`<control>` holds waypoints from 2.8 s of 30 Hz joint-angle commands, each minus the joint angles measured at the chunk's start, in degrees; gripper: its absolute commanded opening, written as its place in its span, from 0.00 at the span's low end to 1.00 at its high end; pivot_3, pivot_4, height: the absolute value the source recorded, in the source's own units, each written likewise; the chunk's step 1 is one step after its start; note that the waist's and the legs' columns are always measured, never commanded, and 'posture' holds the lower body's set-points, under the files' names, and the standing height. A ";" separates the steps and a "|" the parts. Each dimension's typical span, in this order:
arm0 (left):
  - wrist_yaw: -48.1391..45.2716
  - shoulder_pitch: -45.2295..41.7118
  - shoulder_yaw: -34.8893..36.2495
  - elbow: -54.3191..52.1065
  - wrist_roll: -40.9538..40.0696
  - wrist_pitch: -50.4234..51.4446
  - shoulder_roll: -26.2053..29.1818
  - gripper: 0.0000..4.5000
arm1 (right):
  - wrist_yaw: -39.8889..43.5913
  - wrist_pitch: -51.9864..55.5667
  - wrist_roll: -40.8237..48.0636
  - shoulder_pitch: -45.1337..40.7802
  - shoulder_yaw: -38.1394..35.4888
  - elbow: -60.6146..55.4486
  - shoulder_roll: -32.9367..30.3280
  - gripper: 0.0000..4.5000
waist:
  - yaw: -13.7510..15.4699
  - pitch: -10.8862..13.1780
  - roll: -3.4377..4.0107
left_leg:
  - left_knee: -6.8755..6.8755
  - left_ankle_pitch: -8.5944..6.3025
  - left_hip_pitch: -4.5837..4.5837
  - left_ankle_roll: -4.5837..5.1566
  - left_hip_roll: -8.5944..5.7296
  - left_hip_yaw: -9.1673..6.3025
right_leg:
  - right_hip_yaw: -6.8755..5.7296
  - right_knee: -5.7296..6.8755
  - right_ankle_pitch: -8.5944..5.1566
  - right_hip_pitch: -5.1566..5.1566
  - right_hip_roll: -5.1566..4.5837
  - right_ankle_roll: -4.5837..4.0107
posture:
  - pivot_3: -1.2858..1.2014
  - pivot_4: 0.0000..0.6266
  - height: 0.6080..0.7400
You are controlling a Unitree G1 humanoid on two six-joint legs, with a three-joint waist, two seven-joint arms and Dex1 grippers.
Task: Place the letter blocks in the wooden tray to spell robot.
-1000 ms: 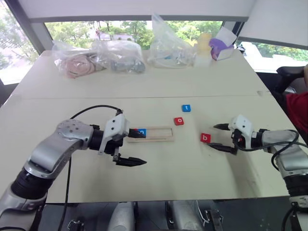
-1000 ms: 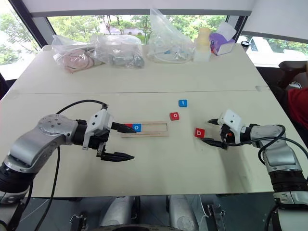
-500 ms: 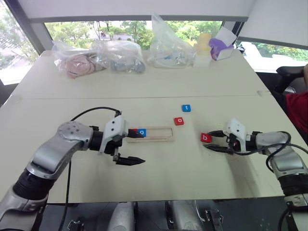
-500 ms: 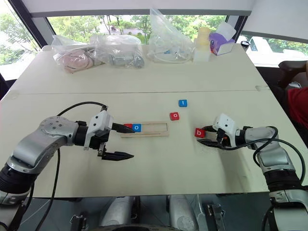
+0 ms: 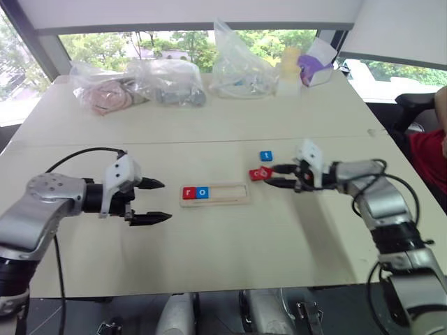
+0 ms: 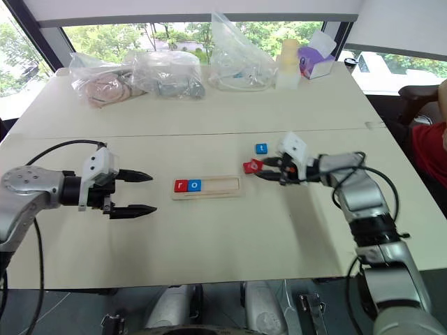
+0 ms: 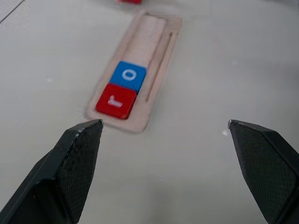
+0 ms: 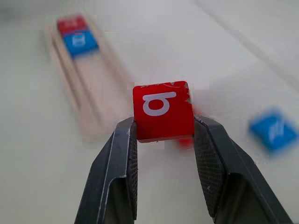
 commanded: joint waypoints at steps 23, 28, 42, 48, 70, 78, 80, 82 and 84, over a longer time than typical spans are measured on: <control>7.61 8.21 6.48 -7.96 -2.89 3.20 -0.48 1.00 | 3.43 -2.17 -8.41 -11.01 15.20 7.83 11.03 0.25 | 0.42 0.00 -0.01 | 0.00 0.00 -0.16 -0.01 -0.06 -0.03 | -0.08 0.00 0.02 -0.13 -0.15 0.02 | 0.52 0.24 0.96; 8.31 8.20 6.13 -8.01 -2.77 3.14 -1.00 1.00 | 4.04 -1.56 -8.67 -10.77 15.31 7.75 11.37 0.25 | 0.43 0.00 -0.01 | -0.01 0.00 -0.16 -0.01 -0.06 -0.03 | -0.08 0.00 0.02 -0.13 -0.15 0.02 | 0.52 0.24 0.96; 9.68 8.13 5.49 -7.92 -2.50 2.91 -1.98 1.00 | 3.45 -3.35 -9.89 -11.05 15.44 11.05 12.84 0.25 | 0.38 0.00 -0.01 | -0.01 0.00 -0.16 -0.01 -0.06 -0.03 | -0.08 -0.01 0.02 -0.12 -0.15 0.02 | 0.52 0.24 0.96; 9.78 8.17 5.31 -7.75 -2.31 2.58 -2.03 1.00 | 2.44 -2.77 -9.67 -11.36 14.61 11.49 14.05 0.91 | 0.36 0.00 -0.01 | -0.01 0.00 -0.16 -0.01 -0.06 -0.03 | -0.08 0.00 0.02 -0.13 -0.15 0.02 | 0.52 0.24 0.96; 10.84 5.36 5.40 -8.34 -5.93 4.37 -4.30 1.00 | -8.89 -0.43 -10.09 -1.85 4.01 0.00 5.36 0.99 | 0.36 0.00 -0.01 | -0.04 0.00 -0.15 -0.01 -0.06 -0.02 | -0.07 -0.02 0.02 -0.12 -0.16 0.01 | 0.52 0.24 0.96; 13.52 3.21 1.86 -11.55 -6.76 3.85 -10.60 1.00 | -25.97 26.57 -3.64 4.50 -9.96 -11.34 11.70 0.99 | 0.51 -0.01 -0.03 | -0.04 0.00 -0.17 -0.02 -0.07 -0.03 | -0.05 -0.01 0.02 -0.12 -0.15 0.02 | 0.52 0.24 0.96; 14.76 1.80 0.69 -12.27 -7.13 4.49 -12.40 1.00 | -29.98 32.65 -2.41 6.39 -12.62 -15.86 14.76 0.99 | 0.62 -0.02 -0.04 | -0.05 0.00 -0.17 -0.02 -0.07 -0.07 | -0.05 -0.01 0.02 -0.11 -0.15 0.02 | 0.52 0.24 0.96; 15.38 0.84 -0.12 -12.56 -7.28 4.94 -13.39 1.00 | -33.55 36.81 -1.83 7.42 -14.41 -19.00 17.31 0.99 | 0.57 -0.02 -0.02 | -0.03 0.00 -0.17 -0.02 -0.05 -0.11 | -0.05 0.00 0.02 -0.10 -0.14 0.02 | 0.52 0.24 0.96; 15.78 -0.39 -1.10 -11.93 -7.01 4.93 -14.20 1.00 | -37.74 39.98 -1.79 8.17 -15.24 -21.40 20.50 0.99 | 0.41 -0.02 -0.02 | -0.03 0.01 -0.16 -0.03 -0.07 -0.08 | -0.04 0.02 0.02 -0.10 -0.13 0.02 | 0.52 0.24 0.96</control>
